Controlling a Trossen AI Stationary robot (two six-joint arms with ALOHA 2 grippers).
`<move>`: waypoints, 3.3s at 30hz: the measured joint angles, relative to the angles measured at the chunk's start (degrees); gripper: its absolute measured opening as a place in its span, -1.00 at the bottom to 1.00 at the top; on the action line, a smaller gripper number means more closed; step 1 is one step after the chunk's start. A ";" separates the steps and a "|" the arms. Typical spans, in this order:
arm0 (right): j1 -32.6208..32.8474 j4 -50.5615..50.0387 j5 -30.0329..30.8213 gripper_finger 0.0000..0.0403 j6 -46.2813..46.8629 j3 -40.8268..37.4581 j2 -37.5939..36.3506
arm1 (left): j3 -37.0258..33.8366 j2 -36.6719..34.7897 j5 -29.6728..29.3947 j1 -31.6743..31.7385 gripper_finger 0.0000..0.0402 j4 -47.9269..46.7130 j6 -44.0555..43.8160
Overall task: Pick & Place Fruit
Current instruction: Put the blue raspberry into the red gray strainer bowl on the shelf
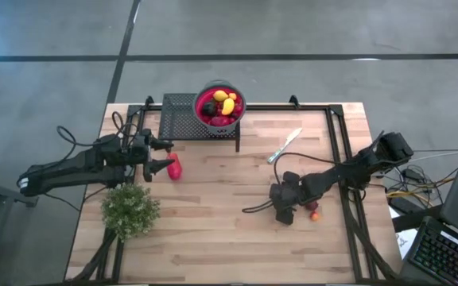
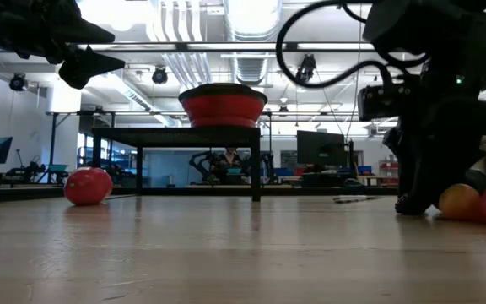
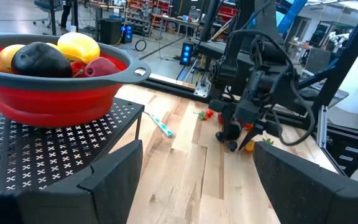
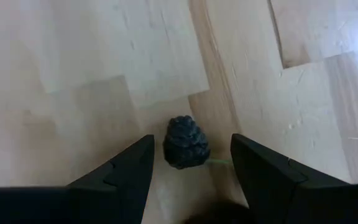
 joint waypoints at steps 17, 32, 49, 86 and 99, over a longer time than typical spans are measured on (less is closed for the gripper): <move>0.07 1.40 -0.01 -0.25 -0.21 0.15 2.09 | 0.00 -0.01 -0.01 0.00 0.55 0.01 0.01; 0.07 1.41 -0.24 -0.43 0.90 0.11 2.14 | -0.01 -0.01 0.01 0.00 0.55 0.00 -0.02; 0.07 1.33 -0.18 -0.47 0.90 0.07 2.20 | 0.00 -0.01 0.01 0.02 0.55 0.01 0.01; -22.11 2.77 -0.05 -0.42 -29.73 38.51 0.08 | 0.00 -0.01 0.01 0.00 0.55 0.00 0.00; -34.78 4.28 -0.29 -0.45 -31.76 40.92 0.10 | -0.01 -0.01 0.01 0.00 0.55 0.00 -0.01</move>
